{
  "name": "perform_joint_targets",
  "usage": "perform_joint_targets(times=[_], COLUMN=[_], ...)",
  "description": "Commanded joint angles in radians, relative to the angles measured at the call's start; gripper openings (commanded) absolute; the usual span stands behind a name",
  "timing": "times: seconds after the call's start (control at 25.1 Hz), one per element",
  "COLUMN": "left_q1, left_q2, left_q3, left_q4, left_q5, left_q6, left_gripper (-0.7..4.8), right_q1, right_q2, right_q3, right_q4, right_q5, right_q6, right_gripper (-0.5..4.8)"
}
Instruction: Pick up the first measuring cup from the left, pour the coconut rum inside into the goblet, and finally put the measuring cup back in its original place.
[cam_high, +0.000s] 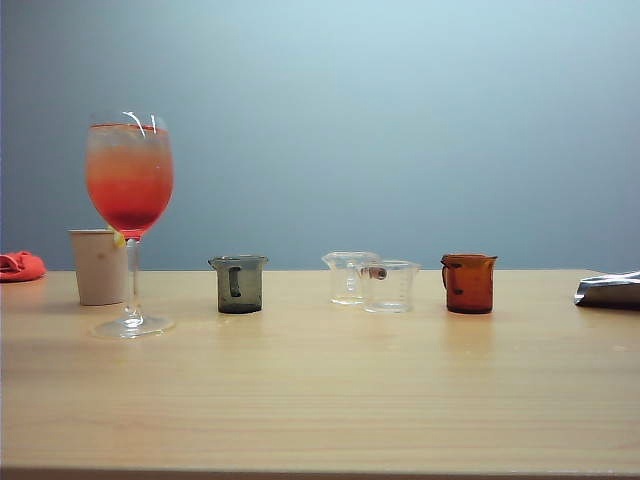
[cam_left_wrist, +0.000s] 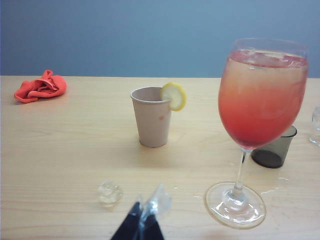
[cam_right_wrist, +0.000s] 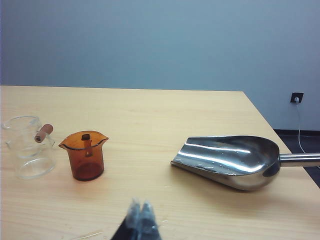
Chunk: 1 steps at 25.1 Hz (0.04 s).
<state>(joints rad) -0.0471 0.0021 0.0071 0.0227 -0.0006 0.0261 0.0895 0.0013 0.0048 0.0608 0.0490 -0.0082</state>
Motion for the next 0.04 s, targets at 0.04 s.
perform_joint_targets(times=[0.04], left_q1=[0.0], left_q2=[0.0], left_q3=[0.002], left_q4=[0.008], left_q5=[0.004], left_q6=[0.0], left_gripper=[-0.04], right_q1=[0.0], right_q2=[0.0], right_q3=[-0.004], right_q4=[-0.006], right_q5=[0.0], right_q6=[0.0], right_gripper=[-0.01])
